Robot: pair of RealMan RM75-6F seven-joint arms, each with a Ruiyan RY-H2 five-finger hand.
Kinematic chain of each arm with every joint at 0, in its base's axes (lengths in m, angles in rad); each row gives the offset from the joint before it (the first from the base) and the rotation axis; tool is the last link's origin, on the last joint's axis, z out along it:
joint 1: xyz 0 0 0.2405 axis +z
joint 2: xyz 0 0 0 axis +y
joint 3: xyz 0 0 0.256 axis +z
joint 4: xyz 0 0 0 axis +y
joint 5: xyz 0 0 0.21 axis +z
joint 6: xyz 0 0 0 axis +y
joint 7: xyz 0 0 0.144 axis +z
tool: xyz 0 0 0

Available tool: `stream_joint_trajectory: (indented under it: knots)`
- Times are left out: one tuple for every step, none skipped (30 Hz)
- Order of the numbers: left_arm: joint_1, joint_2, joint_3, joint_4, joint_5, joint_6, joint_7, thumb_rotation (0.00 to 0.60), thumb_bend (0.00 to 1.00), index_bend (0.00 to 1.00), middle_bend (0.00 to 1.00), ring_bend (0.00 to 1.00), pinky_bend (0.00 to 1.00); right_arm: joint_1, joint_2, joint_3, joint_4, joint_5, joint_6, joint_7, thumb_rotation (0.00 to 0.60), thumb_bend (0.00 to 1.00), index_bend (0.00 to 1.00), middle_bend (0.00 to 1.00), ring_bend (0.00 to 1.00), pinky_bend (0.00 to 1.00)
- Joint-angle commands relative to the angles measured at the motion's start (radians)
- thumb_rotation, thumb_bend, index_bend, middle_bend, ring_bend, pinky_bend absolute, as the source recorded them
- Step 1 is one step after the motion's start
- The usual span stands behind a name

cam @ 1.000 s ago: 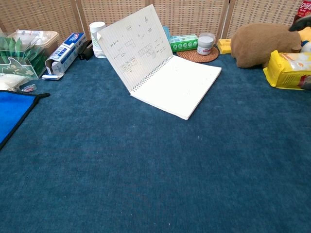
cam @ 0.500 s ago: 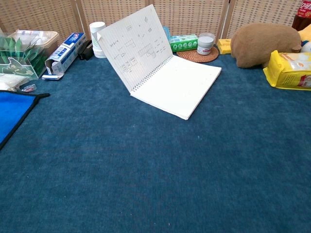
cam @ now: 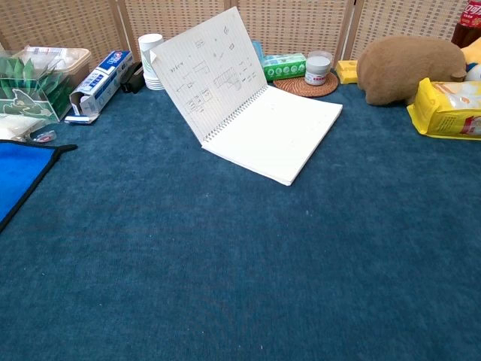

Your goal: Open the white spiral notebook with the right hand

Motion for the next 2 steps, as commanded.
stream_joint_trajectory:
  knots:
    - [0.0, 0.003, 0.001, -0.012, 0.01, 0.008, 0.013, 0.6, 0.3, 0.21, 0.08, 0.02, 0.0, -0.009, 0.001, 0.004, 0.006, -0.007, -0.002, 0.009, 0.6, 0.13, 0.18, 0.16, 0.04, 0.12]
    - [0.001, 0.005, 0.001, -0.015, 0.01, 0.009, 0.017, 0.6, 0.3, 0.21, 0.08, 0.02, 0.0, -0.011, 0.001, 0.005, 0.007, -0.007, -0.005, 0.013, 0.6, 0.13, 0.18, 0.16, 0.04, 0.12]
